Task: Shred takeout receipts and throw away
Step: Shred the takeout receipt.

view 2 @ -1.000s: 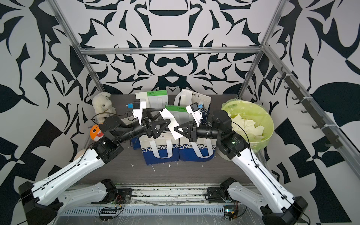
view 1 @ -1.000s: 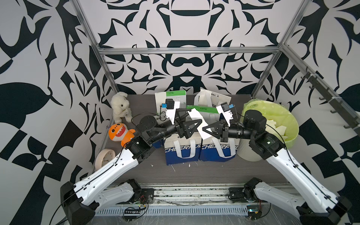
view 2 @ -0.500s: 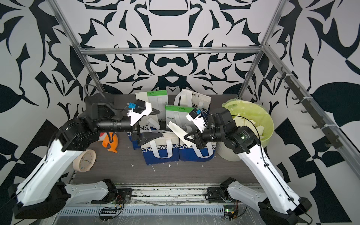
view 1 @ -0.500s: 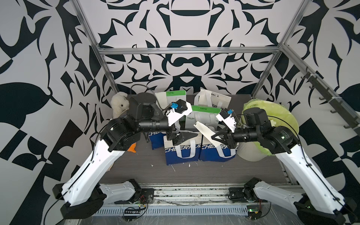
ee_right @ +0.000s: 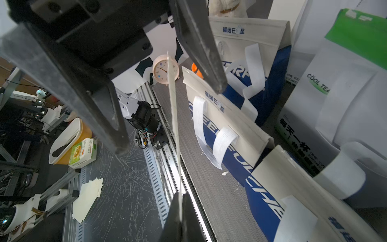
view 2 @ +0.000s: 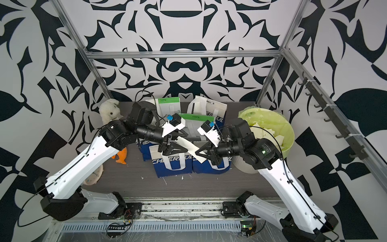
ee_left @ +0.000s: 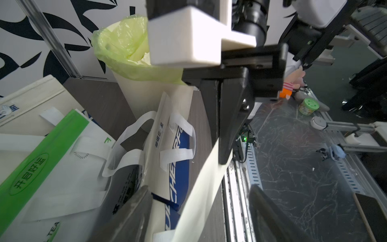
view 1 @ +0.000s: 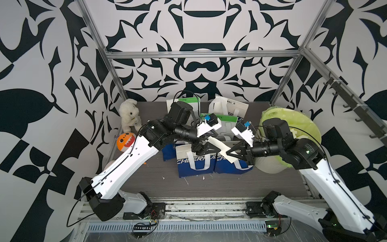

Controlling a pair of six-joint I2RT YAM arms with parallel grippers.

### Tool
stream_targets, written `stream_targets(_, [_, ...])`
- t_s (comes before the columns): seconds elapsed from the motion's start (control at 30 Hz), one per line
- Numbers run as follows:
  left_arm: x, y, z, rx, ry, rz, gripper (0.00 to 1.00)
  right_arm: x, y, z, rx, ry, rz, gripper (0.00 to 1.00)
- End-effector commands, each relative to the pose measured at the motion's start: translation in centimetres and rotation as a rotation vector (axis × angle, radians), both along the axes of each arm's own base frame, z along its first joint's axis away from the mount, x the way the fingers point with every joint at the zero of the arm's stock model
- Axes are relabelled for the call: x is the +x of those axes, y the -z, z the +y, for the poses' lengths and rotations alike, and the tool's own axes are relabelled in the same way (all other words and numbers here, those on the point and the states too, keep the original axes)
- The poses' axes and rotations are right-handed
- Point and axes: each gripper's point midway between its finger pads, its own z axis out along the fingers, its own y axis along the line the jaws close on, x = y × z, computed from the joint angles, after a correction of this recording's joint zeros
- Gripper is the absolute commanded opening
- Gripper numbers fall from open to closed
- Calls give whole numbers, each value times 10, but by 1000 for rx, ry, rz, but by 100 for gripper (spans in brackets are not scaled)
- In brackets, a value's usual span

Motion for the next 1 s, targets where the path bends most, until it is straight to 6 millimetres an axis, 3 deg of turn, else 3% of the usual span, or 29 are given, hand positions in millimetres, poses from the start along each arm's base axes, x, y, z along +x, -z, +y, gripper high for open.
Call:
stream_targets(0.0, [-12, -19, -1, -67, 57, 10, 69, 1, -11, 7, 46, -20, -30, 0])
stream_targets(0.27, [-17, -17, -6, -74, 102, 76, 51, 9, -12, 7, 42, 11, -49, 0])
stream_targets(0.47, [-12, -10, -8, -53, 83, 87, 50, 8, -14, 6, 48, 12, -57, 0])
stream_targets(0.67, [-7, -6, -13, -40, 70, 106, 42, 7, -16, 7, 59, 11, -53, 0])
stream_targets(0.8, [-4, -5, -14, -42, 55, 105, 26, 7, -17, 7, 64, 9, -57, 0])
stream_targets(0.87, [-3, -5, -14, -47, 49, 102, 23, 7, -17, 7, 63, 10, -56, 0])
stream_targets(0.97, [-1, -5, -14, -62, 33, 91, 6, 7, -18, 7, 66, 11, -57, 0])
